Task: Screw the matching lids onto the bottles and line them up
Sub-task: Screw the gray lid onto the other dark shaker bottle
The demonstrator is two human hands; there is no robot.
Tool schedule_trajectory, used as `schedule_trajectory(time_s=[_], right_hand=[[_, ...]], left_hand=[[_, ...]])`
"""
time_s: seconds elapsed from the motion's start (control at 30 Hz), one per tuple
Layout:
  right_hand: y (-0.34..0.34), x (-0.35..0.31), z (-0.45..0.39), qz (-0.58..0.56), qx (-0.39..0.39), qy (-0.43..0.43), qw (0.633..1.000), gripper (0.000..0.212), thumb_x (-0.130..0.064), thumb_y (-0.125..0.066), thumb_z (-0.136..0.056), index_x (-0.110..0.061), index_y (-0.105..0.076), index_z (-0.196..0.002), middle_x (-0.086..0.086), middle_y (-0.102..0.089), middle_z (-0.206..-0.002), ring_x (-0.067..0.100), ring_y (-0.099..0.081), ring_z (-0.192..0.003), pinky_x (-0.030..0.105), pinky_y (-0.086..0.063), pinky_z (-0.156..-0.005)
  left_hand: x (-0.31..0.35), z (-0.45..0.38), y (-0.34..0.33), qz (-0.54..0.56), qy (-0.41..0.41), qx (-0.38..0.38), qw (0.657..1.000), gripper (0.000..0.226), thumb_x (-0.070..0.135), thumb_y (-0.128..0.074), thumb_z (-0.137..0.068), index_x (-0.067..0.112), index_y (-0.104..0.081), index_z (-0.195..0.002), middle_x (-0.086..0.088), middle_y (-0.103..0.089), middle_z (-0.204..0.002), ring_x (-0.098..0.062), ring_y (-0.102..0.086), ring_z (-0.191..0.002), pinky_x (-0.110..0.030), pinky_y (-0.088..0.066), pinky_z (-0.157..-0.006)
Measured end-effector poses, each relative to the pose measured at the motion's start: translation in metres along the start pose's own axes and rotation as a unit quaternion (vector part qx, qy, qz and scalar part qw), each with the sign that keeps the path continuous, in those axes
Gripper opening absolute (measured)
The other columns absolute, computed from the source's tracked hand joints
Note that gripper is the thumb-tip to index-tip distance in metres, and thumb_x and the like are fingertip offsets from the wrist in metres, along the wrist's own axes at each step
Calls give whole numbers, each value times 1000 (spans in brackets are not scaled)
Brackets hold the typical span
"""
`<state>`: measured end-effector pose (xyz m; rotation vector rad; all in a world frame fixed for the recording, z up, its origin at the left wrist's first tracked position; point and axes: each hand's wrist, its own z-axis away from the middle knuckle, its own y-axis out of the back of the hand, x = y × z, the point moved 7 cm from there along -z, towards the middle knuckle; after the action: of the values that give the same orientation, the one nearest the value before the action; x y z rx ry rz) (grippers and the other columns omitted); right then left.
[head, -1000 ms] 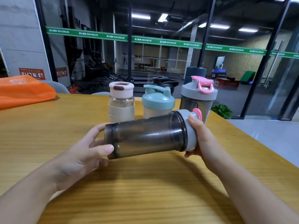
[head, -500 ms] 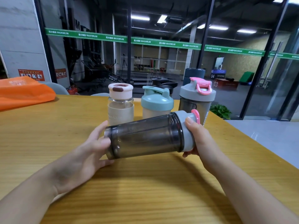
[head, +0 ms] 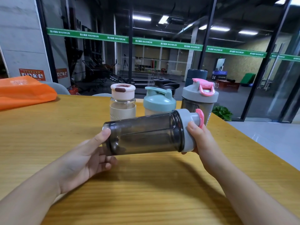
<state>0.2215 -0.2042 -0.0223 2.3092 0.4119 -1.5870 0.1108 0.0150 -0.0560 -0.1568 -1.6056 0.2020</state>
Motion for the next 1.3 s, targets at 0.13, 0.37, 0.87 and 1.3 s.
schedule_trajectory(time_s=[0.13, 0.37, 0.87, 1.3], right_hand=[[4, 8, -5, 9, 14, -25, 1000, 107, -62, -56, -52, -28, -21, -148, 0, -65, -93, 8, -64, -62, 33, -47, -48], [11, 14, -5, -3, 31, -87, 996, 61, -59, -57, -71, -16, -57, -114, -3, -67, -59, 11, -61, -52, 32, -43, -49], [10, 21, -9, 13, 37, -93, 995, 87, -62, -50, -66, -17, -43, -140, -1, -67, -67, 13, -62, -54, 29, -46, -44], [7, 6, -4, -8, 15, 14, 1000, 105, -61, -56, -56, -14, -29, -146, 0, -67, -86, 11, -63, -65, 30, -46, -45]], left_hand=[[0, -2, 5, -19, -18, 29, 999, 95, 59, -89, -23, 19, -70, -107, -11, -72, -96, -16, -61, -60, -23, -47, -49], [1, 1, 3, -130, -51, 14, 990, 90, 53, -89, -37, 41, -58, -120, 1, -69, -114, -13, -65, -86, -35, -45, -70], [6, 0, 4, -199, -114, 32, 973, 101, 26, -88, -41, 62, -40, -122, 16, -58, -127, -9, -65, -106, -23, -54, -78], [-8, -4, -2, -34, -4, 0, 999, 98, 86, -67, -29, 24, -69, -106, -20, -70, -92, -25, -61, -59, -27, -50, -48]])
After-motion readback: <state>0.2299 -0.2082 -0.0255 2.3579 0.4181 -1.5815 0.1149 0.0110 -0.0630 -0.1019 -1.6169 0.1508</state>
